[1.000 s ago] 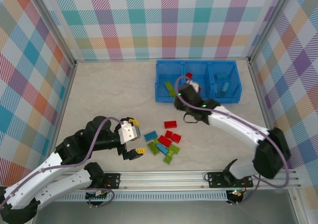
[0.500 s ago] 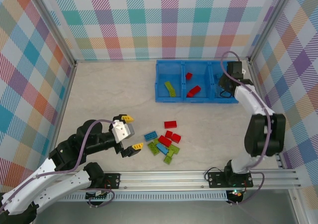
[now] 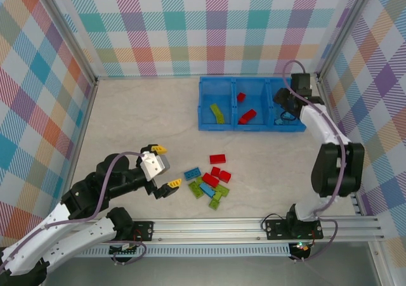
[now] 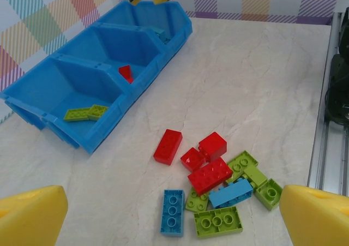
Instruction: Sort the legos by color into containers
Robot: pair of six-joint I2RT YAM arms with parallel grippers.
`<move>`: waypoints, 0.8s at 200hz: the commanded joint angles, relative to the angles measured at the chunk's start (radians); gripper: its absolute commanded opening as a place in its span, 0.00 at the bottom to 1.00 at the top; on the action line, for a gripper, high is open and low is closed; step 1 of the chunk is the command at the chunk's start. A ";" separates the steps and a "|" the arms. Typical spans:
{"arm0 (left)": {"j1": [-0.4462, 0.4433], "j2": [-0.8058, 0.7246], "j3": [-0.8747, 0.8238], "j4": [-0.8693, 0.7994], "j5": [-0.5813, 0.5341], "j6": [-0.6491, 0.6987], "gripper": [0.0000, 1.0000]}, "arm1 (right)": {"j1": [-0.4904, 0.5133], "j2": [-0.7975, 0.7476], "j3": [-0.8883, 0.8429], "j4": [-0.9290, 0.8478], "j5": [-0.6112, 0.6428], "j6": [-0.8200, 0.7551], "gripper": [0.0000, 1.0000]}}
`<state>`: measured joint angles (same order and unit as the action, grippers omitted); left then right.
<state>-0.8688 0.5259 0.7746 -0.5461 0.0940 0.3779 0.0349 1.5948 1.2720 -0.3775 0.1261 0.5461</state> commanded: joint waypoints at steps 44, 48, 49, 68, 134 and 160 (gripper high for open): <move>0.029 0.094 0.050 0.015 -0.064 -0.112 1.00 | 0.318 -0.351 -0.186 -0.104 -0.234 -0.053 0.64; 0.034 0.100 0.054 0.012 -0.050 -0.104 1.00 | 0.347 -0.352 -0.186 -0.124 -0.224 -0.058 0.64; 0.034 0.101 0.055 0.011 -0.047 -0.101 1.00 | 0.357 -0.352 -0.186 -0.128 -0.221 -0.059 0.64; 0.055 0.105 0.056 0.004 0.037 -0.060 1.00 | 0.488 -0.324 -0.191 -0.177 -0.201 -0.059 0.64; 0.059 0.125 0.017 -0.019 0.291 -0.011 1.00 | 0.616 -0.027 -0.230 -0.120 -0.135 -0.088 0.57; 0.060 0.137 0.023 -0.025 0.268 -0.008 1.00 | 0.616 0.072 -0.216 -0.105 -0.126 -0.090 0.47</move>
<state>-0.8219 0.6533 0.7971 -0.5514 0.3290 0.3496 0.6514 1.6157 1.0443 -0.4976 -0.0250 0.4767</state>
